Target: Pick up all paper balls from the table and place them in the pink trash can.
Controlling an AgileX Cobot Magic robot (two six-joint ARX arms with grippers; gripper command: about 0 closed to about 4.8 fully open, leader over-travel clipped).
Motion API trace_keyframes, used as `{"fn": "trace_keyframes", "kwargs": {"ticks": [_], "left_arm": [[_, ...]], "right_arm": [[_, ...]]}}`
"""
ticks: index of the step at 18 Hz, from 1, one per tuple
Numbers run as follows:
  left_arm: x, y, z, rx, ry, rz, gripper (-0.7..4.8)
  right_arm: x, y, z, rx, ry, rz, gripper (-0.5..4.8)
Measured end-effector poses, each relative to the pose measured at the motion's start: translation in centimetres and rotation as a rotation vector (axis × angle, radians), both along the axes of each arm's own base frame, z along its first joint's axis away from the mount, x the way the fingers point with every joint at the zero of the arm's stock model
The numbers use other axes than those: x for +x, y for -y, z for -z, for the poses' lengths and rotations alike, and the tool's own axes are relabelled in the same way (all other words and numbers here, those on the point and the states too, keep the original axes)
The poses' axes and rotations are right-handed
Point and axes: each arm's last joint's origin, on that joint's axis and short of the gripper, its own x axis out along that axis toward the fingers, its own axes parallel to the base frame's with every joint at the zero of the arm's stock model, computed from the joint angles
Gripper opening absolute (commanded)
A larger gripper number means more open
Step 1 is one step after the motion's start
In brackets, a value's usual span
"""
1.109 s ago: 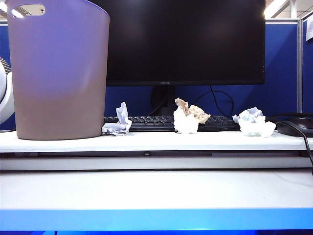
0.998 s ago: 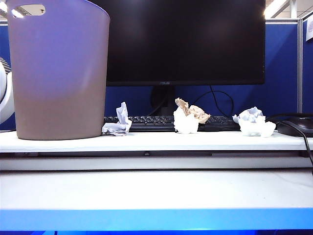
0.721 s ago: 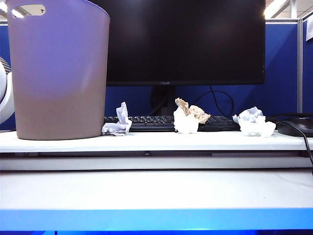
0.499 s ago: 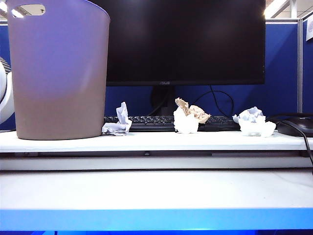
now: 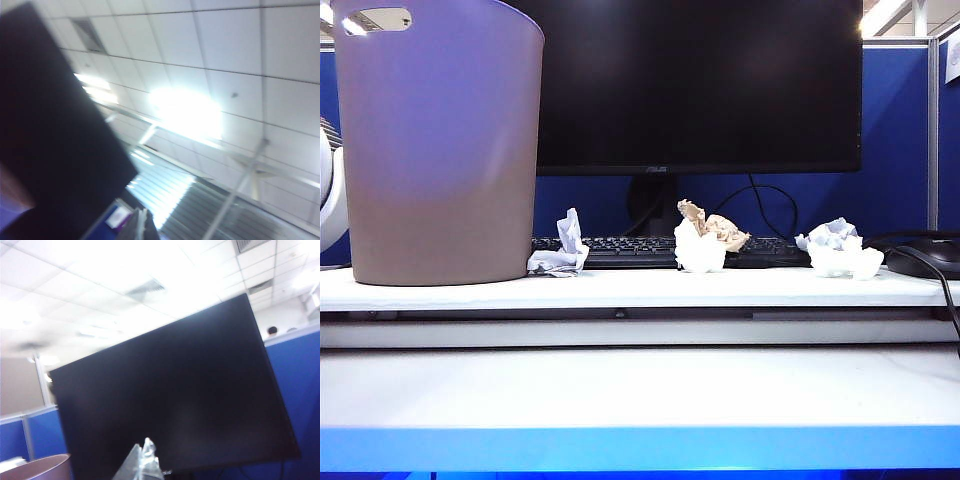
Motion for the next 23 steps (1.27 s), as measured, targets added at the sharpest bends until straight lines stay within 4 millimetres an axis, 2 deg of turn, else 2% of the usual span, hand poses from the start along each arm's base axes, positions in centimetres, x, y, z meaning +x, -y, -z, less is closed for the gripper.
{"fn": "trace_keyframes", "kwargs": {"ticks": [2,3,4,5,6,9,10,11,13,14,16,17,19,20,22,23], "left_arm": [[-1.1,0.1,-3.0,0.103,0.0,-0.018,-0.05],[-1.6,0.2,-4.8,0.193,0.015,-0.052,-0.05],[-1.8,0.2,-6.2,0.267,0.03,-0.088,-0.05],[-1.4,0.4,-8.6,0.396,0.032,-0.132,-0.05],[-0.6,0.6,-9.7,0.475,0.006,-0.115,-0.05],[2.5,1.1,-12.2,0.655,-0.078,-0.007,-0.05],[4.6,1.3,-12.6,0.729,-0.146,0.04,-0.05],[5.7,1.4,-12.6,0.754,-0.178,0.053,-0.05],[7.7,1.6,-12.1,0.801,-0.243,0.106,-0.05],[8.4,1.8,-12.0,0.815,-0.252,0.14,-0.05],[9.1,2.7,-11.7,0.84,-0.241,0.207,-0.05],[9.0,2.9,-11.5,0.866,-0.235,0.22,-0.05],[9.0,2.9,-11.3,0.876,-0.246,0.224,-0.05],[9.0,2.9,-11.1,0.878,-0.259,0.229,-0.05],[9.0,2.9,-11.2,0.879,-0.257,0.229,-0.05],[9.0,2.9,-11.2,0.879,-0.257,0.229,-0.05]], "right_arm": [[2.2,-0.5,-4.0,-0.126,-0.028,-0.066,-0.01],[4.1,-0.8,-5.8,-0.211,-0.045,-0.123,0.02],[6.1,-1.1,-7.1,-0.258,-0.079,-0.162,0.67],[10.8,-1.5,-8.2,-0.307,-0.202,-0.212,1.1],[13.9,-1.8,-7.9,-0.331,-0.332,-0.231,1.32],[21.1,-2.5,-7.6,-0.412,-0.594,-0.259,3.17],[24.6,-3.7,-5.9,-0.456,-0.727,-0.308,3.2],[26.0,-4.5,-4.2,-0.488,-0.792,-0.34,3.23],[27.9,-7.2,-0.8,-0.567,-0.885,-0.43,4.12],[28.4,-8.8,0.6,-0.626,-0.889,-0.475,4.31],[29.5,-11.7,3.8,-0.725,-0.904,-0.526,4.36],[30.5,-13.3,6.5,-0.768,-0.949,-0.484,4.36],[31.1,-13.8,7.7,-0.778,-0.959,-0.472,4.34],[31.4,-14.1,8.2,-0.78,-0.948,-0.468,4.04],[31.9,-14.3,9.0,-0.779,-0.94,-0.462,2.91],[31.9,-14.3,9.2,-0.78,-0.944,-0.461,2.52]]}}
